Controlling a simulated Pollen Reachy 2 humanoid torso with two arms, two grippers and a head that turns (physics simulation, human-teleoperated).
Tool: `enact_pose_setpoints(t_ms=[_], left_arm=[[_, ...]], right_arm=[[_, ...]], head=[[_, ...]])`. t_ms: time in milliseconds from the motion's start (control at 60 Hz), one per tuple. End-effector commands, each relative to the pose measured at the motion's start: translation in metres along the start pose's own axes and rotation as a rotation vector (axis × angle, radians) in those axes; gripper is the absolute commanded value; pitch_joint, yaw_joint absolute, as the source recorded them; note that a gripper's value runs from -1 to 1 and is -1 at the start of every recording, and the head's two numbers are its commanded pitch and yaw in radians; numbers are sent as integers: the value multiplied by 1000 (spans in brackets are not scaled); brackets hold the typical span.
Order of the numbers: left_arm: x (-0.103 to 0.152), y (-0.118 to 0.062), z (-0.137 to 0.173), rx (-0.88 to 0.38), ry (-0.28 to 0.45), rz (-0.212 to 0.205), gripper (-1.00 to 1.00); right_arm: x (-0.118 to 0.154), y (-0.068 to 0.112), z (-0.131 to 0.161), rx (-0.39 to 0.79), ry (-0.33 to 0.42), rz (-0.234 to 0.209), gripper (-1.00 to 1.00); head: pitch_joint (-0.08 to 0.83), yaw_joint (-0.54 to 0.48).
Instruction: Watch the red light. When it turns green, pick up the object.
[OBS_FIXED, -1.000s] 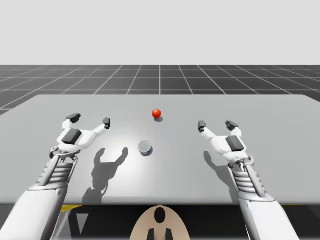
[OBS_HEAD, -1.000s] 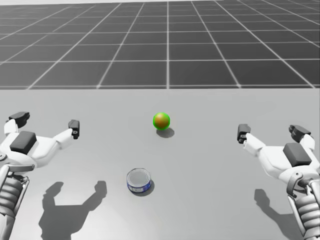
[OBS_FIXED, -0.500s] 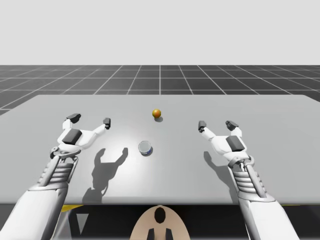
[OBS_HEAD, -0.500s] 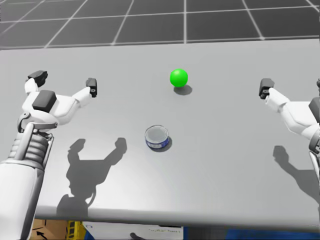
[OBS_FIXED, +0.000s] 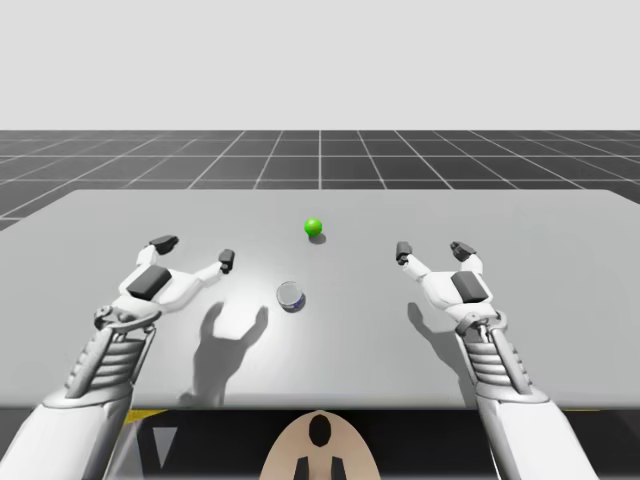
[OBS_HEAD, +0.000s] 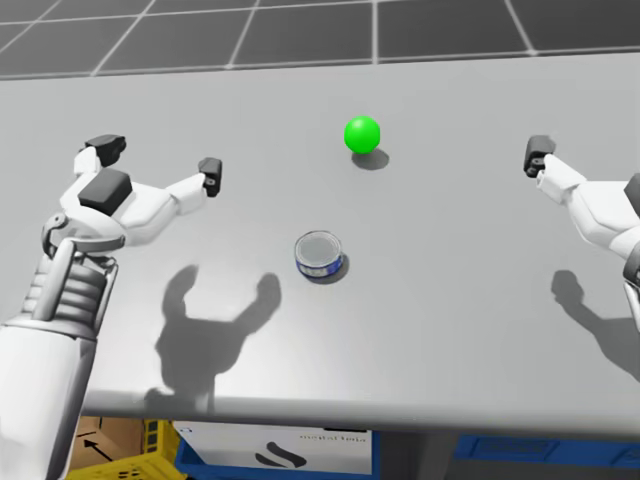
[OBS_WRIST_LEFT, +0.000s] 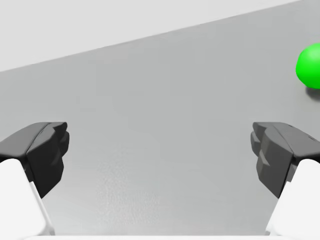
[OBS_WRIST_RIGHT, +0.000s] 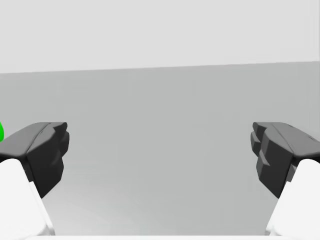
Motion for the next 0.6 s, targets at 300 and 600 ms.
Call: enact_pose_setpoints(t_ms=[300, 600], left_arm=[[1, -50, 32, -432, 254, 102, -1000], [-26, -90, 13, -463, 309, 36, -1000]], right_arm=[[-5, 4, 0, 0, 12, -6, -1000], [-5, 4, 0, -1, 12, -4, -1000]], head=[[657, 125], [655, 121]])
